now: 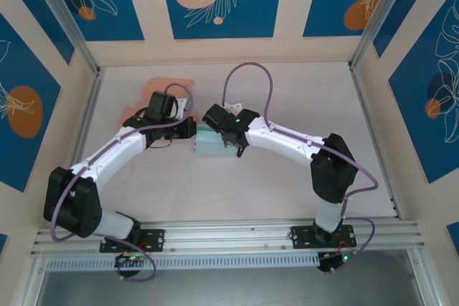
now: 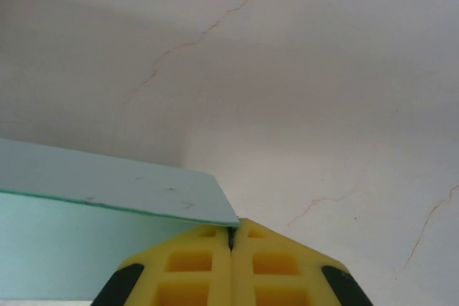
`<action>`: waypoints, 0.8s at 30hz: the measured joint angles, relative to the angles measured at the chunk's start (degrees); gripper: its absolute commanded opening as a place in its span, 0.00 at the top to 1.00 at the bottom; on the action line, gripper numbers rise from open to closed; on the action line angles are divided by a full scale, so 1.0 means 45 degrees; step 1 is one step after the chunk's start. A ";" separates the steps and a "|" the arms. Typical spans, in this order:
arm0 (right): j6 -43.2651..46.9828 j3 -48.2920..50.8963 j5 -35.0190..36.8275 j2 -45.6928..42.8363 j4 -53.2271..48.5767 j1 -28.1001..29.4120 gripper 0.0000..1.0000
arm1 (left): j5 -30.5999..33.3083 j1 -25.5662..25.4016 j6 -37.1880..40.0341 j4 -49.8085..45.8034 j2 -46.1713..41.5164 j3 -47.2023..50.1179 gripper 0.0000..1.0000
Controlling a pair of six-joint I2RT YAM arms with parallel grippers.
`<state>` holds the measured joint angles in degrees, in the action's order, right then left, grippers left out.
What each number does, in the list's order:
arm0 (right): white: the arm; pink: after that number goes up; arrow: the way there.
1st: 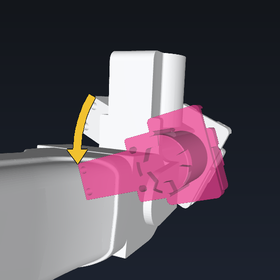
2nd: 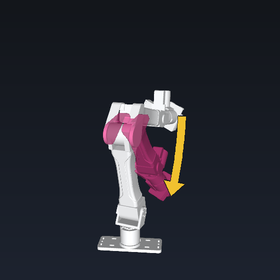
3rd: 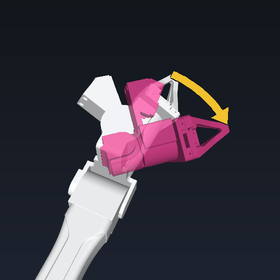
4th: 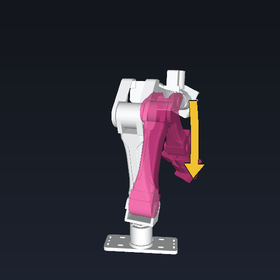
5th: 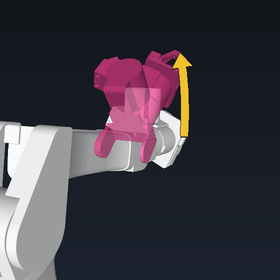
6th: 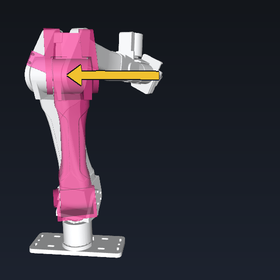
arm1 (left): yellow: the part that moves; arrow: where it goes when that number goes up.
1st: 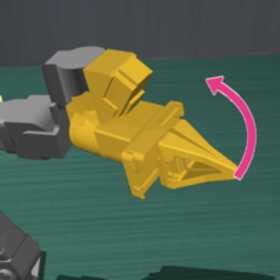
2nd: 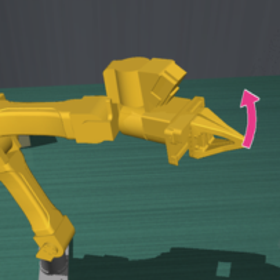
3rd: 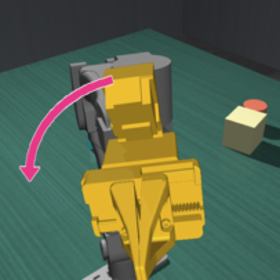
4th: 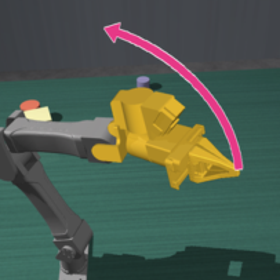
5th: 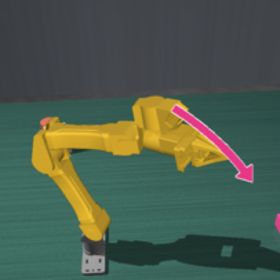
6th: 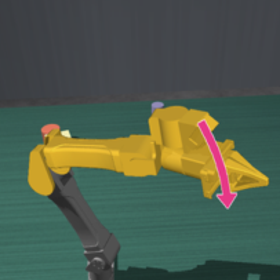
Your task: Fold the paper box
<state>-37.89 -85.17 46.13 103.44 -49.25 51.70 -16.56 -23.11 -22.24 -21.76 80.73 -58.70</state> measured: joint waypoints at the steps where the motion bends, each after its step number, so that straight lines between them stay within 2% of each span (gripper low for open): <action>1: 0.0000 -0.0005 0.0000 0.0005 0.0005 0.0015 1.00 | -0.0005 0.0010 -0.0165 0.0160 0.0000 0.0121 1.00; 9: 0.0049 -0.0170 0.0160 0.0175 -0.0010 0.0024 1.00 | -0.0525 0.0189 -0.1739 0.1292 0.0000 0.0913 1.00; 16: 0.0087 -0.0209 0.0301 0.0243 -0.0015 0.0058 1.00 | -0.1569 0.0699 -0.2909 0.1914 0.0000 0.1200 1.00; 24: 0.0087 -0.0243 0.0374 0.0321 0.0092 0.0107 1.00 | -0.1880 0.0942 -0.2929 0.1855 -0.0199 0.1409 1.00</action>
<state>-37.50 -86.26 47.81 104.88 -48.84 52.18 -25.02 -18.87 -35.42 -13.41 79.83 -52.36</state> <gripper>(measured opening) 0.061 0.045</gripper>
